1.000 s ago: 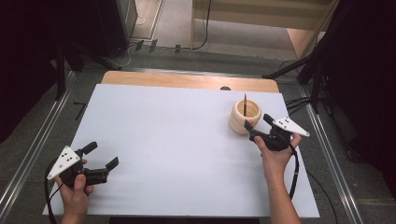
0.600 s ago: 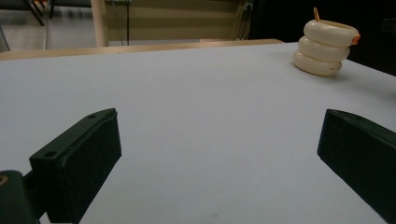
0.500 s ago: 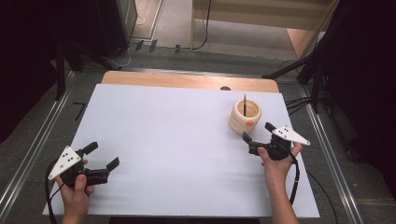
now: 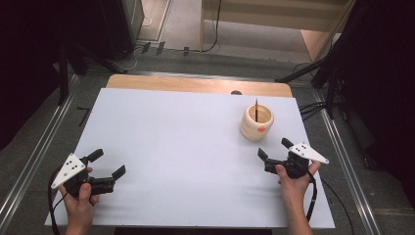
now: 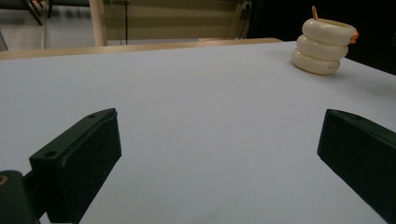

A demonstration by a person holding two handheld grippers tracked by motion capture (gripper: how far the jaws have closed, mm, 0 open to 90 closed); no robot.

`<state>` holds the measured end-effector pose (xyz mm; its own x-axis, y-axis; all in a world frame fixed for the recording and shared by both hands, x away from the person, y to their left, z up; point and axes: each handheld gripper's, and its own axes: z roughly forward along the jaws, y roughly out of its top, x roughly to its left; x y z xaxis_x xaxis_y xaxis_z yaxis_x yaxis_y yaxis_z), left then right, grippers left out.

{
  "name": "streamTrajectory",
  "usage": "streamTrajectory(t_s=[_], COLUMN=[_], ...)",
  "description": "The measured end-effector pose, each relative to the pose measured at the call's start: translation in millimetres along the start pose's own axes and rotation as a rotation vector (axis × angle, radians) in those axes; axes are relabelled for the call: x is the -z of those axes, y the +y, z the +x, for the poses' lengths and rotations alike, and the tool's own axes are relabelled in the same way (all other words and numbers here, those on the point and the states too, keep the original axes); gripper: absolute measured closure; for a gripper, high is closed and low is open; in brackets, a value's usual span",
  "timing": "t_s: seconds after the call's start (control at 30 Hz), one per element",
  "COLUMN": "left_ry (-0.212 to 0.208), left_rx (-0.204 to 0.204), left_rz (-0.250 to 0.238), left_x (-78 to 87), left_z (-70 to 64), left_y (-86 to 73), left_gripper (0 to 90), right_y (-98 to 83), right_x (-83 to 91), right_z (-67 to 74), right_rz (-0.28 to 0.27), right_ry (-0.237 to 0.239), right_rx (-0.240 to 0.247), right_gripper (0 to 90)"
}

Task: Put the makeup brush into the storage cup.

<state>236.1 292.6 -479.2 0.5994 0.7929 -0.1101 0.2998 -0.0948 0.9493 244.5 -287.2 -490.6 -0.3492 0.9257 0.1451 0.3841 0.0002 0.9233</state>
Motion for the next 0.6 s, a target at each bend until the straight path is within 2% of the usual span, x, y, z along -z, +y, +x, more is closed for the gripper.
streamTrajectory(t_s=[0.6], left_ry=[-0.001], left_rx=[0.0], left_rz=[-0.001], left_x=[0.2], left_z=[-0.5], left_y=[-0.1], left_gripper=[0.5], right_y=[-29.7], right_x=[30.2], right_z=[-6.5], right_rz=[0.006], right_ry=[-0.014], right_rx=[-0.019], right_gripper=[0.0])
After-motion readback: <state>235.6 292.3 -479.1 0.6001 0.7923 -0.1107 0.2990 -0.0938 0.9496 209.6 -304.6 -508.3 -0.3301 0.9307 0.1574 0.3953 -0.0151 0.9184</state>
